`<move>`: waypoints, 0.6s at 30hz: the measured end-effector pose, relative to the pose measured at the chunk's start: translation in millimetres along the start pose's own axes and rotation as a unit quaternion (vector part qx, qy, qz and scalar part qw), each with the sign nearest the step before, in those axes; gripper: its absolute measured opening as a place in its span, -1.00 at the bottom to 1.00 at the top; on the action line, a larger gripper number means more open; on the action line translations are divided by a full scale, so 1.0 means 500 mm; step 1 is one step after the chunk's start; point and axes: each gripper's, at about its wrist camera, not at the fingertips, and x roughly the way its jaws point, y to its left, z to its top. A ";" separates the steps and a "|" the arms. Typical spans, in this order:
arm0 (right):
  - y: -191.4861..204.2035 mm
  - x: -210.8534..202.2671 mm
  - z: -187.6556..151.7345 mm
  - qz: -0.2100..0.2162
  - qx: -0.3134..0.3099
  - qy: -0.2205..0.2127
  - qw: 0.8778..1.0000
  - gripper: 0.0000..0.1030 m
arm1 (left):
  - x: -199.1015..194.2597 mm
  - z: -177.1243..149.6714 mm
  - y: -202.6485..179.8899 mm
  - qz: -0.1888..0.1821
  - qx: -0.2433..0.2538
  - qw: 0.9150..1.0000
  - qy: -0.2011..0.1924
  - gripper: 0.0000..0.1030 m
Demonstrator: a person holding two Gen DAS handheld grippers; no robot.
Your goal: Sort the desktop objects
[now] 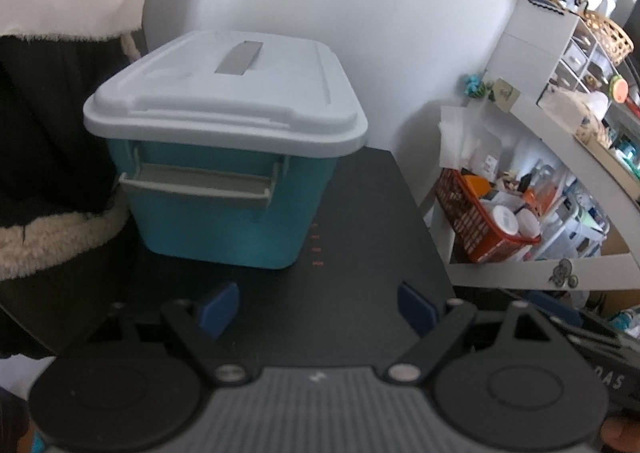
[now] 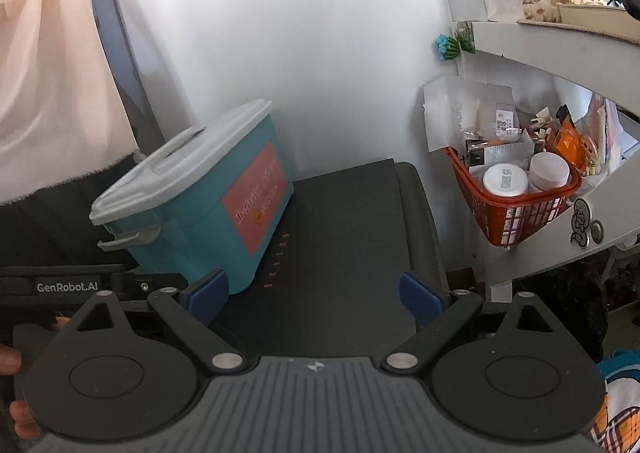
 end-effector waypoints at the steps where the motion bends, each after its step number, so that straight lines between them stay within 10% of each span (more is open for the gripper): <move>1: 0.001 0.001 -0.002 0.000 -0.003 0.000 1.000 0.85 | 0.000 -0.001 0.000 0.001 0.001 1.000 0.000 0.73; 18: 0.007 0.015 -0.014 0.009 -0.017 0.021 1.000 0.88 | 0.009 -0.009 -0.010 0.012 0.015 1.000 0.010 0.77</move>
